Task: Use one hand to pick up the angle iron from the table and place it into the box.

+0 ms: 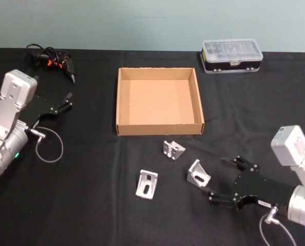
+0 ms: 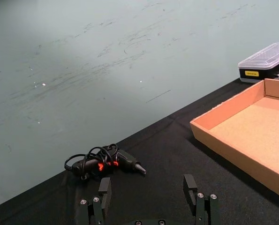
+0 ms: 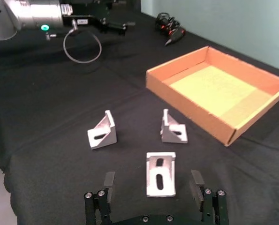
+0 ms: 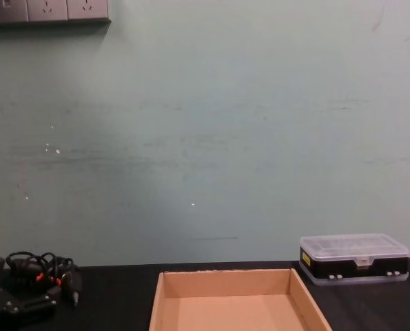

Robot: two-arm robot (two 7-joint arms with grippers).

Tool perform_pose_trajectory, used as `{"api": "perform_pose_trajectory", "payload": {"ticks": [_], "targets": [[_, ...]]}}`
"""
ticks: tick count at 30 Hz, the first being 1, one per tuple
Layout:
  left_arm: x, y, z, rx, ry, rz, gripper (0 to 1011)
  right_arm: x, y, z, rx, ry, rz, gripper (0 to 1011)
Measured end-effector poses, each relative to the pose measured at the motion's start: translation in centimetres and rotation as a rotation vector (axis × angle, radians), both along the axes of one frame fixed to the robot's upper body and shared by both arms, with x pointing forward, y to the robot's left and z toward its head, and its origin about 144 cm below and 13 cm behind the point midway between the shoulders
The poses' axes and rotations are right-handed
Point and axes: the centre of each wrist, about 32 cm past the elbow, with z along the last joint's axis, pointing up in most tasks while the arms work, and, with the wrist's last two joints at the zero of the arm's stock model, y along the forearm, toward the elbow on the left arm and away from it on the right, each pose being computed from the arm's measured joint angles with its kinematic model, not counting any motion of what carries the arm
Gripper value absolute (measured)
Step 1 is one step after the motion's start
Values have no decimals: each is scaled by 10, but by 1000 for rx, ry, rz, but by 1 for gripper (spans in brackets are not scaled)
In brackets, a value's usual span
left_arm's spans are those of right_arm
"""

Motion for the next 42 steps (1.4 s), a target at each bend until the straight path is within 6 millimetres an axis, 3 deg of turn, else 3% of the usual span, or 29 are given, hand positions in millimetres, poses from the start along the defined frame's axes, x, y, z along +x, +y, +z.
{"api": "perform_pose_trajectory", "payload": {"ticks": [17, 42], "targets": [[0, 0, 0, 0, 0, 0, 1011, 12, 17, -18, -17, 21, -5, 1000], [0, 0, 0, 0, 0, 0, 1011, 30, 24, -31, 19, 38, -59, 1000]]}}
